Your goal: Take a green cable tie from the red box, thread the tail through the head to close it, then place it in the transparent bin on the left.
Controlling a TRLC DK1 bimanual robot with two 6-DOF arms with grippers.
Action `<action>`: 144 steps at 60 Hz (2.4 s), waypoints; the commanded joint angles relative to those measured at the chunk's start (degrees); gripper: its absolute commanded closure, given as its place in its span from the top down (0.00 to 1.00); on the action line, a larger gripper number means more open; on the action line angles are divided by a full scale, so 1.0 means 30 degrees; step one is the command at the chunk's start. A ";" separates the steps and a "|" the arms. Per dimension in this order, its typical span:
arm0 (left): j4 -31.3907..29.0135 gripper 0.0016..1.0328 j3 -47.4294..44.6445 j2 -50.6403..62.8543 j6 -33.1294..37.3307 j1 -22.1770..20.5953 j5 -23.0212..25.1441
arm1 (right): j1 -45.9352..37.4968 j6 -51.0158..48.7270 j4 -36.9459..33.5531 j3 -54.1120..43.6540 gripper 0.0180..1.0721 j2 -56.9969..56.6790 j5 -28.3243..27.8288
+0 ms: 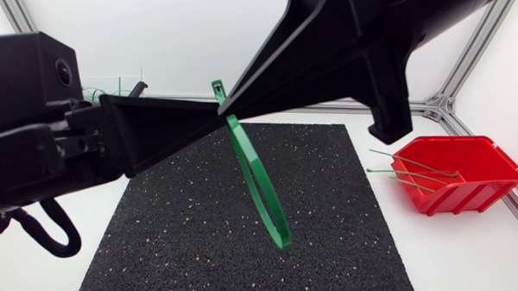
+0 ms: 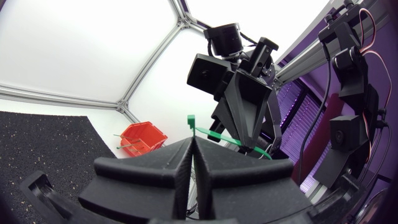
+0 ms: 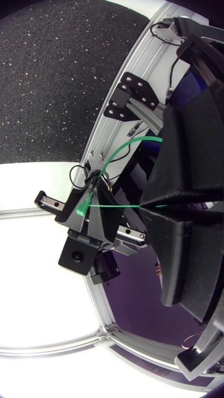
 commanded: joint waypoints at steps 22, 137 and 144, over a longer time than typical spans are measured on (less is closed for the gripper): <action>-0.0033 0.03 0.0107 -0.0017 -0.0375 -0.0269 0.0106 | 0.0080 0.0475 0.0267 -0.0401 0.05 -0.0156 -0.0090; -0.0179 0.03 0.0194 -0.0222 -0.0200 -0.0562 -0.0041 | -0.0652 0.0563 0.1439 -0.1895 0.05 -0.0595 -0.0178; -0.0179 0.03 0.0253 -0.0222 -0.0141 -0.0650 -0.0041 | -0.0945 0.0592 0.1850 -0.2100 0.05 -0.0566 -0.0646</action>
